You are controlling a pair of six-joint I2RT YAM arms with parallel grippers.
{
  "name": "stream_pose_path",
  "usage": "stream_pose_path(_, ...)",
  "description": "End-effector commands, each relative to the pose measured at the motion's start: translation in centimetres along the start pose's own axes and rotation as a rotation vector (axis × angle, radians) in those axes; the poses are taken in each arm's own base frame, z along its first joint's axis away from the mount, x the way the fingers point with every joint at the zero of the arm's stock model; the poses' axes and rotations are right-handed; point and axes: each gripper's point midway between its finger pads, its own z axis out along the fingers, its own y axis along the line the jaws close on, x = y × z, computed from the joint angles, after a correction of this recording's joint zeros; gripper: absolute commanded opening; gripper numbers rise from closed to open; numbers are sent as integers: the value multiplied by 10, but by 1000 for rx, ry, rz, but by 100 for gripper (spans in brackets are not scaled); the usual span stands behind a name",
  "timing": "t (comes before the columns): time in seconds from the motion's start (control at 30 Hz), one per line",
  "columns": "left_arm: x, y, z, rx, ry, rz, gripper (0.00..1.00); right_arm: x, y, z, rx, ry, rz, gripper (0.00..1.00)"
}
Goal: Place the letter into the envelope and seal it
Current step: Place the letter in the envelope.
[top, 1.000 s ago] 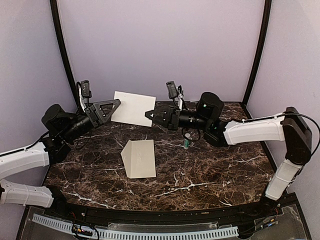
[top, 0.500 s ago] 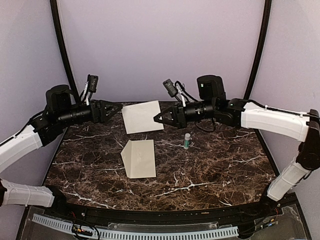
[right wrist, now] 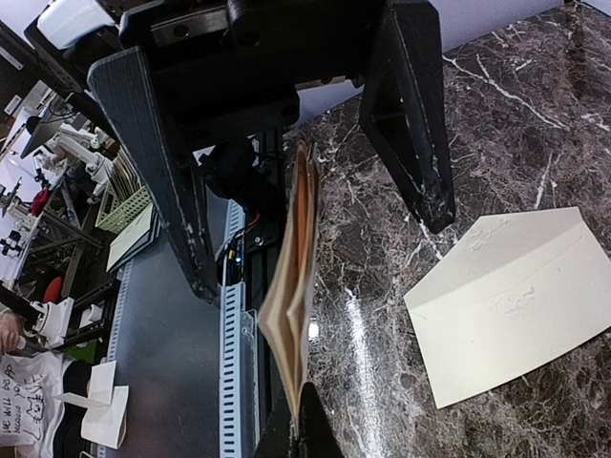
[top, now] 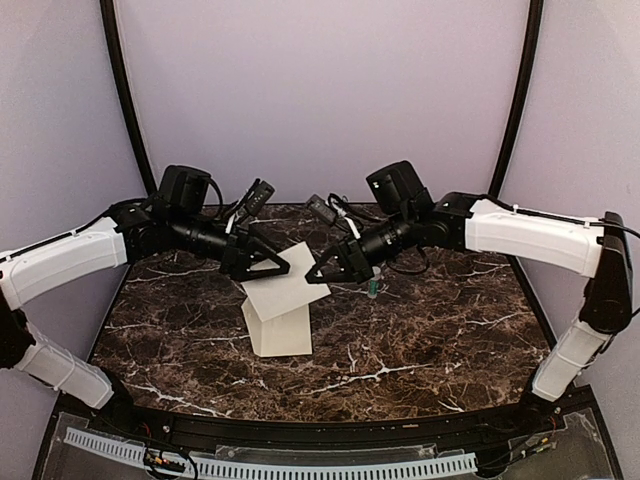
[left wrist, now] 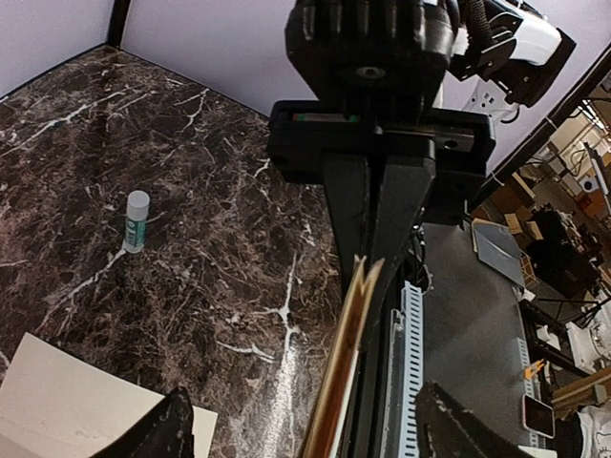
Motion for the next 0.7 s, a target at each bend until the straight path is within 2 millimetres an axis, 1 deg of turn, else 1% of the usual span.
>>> stream_pose_path(0.0, 2, -26, -5, 120, 10, 24, 68, -8, 10, 4, -64, -2, -31, 0)
stream_pose_path(0.03, 4, -26, -4, 120, 18, 17, 63, -7, 10, 6, -65, 4, -31, 0)
stream_pose_path(0.07, 6, -24, -3, 114, 24, 17, 54, -6, 9, 6, -67, 10, -29, 0)
stream_pose_path(0.1, 9, -23, -3, 110, 33, 10, 50, -5, 9, 7, -70, 15, -27, 0)
stream_pose_path(0.13, 11, -22, -3, 108, 40, 7, 43, -4, 9, 8, -76, 19, -26, 0)
stream_pose_path(0.2, 15, -22, -2, 113, 54, -3, 36, -3, 10, 10, -84, 28, -24, 0)
stream_pose_path(0.3, 20, -21, 0, 119, 72, -16, 30, 1, 8, 13, -83, 44, -19, 0)
stream_pose_path(0.53, 22, -21, 1, 132, 82, -22, 24, 5, 6, 14, -79, 72, -12, 0)
stream_pose_path(0.6, 24, -22, 2, 141, 88, -29, 18, 7, 6, 15, -79, 81, -12, 0)
stream_pose_path(0.63, 24, -22, 3, 144, 90, -31, 11, 7, 5, 16, -77, 85, -11, 0)
stream_pose_path(0.67, 25, -21, 3, 144, 95, -37, 8, 8, 4, 16, -75, 90, -10, 0)
